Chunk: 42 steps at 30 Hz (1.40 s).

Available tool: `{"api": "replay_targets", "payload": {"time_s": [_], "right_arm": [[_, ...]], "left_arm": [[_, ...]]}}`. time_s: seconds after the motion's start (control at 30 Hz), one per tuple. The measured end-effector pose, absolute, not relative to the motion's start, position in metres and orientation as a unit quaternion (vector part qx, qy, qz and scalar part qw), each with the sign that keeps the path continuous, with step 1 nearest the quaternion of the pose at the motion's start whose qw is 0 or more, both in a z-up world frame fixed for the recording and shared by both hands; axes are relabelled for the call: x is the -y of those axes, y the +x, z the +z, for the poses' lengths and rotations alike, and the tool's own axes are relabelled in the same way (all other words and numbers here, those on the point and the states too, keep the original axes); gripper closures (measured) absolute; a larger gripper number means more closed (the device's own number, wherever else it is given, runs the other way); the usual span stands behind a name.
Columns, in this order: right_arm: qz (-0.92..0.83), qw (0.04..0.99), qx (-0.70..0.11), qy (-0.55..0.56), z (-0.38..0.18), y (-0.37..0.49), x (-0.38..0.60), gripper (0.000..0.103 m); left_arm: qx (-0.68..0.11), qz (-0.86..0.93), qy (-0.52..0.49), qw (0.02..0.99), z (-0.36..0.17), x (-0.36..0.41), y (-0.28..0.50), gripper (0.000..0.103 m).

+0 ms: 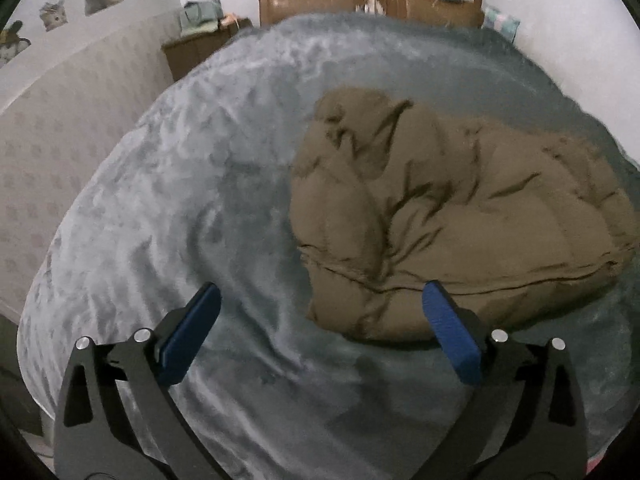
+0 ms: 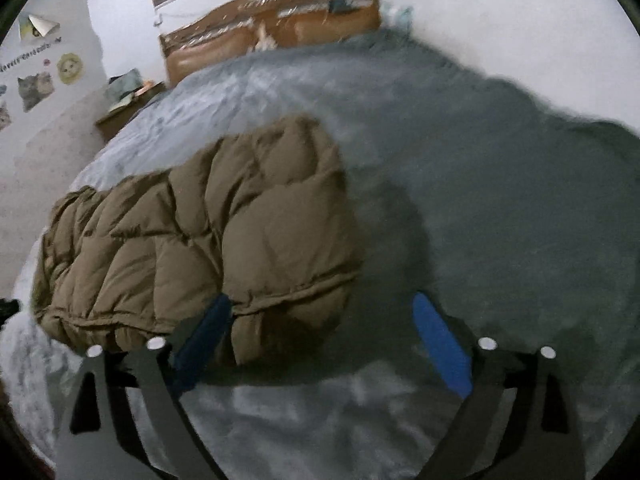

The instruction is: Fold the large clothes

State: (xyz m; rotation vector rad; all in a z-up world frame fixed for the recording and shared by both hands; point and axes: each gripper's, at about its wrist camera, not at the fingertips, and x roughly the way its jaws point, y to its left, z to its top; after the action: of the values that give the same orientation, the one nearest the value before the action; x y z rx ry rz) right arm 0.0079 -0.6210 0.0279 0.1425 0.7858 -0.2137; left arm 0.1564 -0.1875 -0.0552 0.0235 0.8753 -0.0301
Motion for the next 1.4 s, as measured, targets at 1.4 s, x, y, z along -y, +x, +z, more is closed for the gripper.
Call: {"api": "replay_targets", "payload": {"time_s": [1.4], "right_arm": [[-0.081, 0.954, -0.289, -0.004, 0.153, -0.070, 0.446, 0.002]], "left_arm": [[-0.310, -0.016, 0.000, 0.951, 0.082, 0.221, 0.056, 0.003]]}}
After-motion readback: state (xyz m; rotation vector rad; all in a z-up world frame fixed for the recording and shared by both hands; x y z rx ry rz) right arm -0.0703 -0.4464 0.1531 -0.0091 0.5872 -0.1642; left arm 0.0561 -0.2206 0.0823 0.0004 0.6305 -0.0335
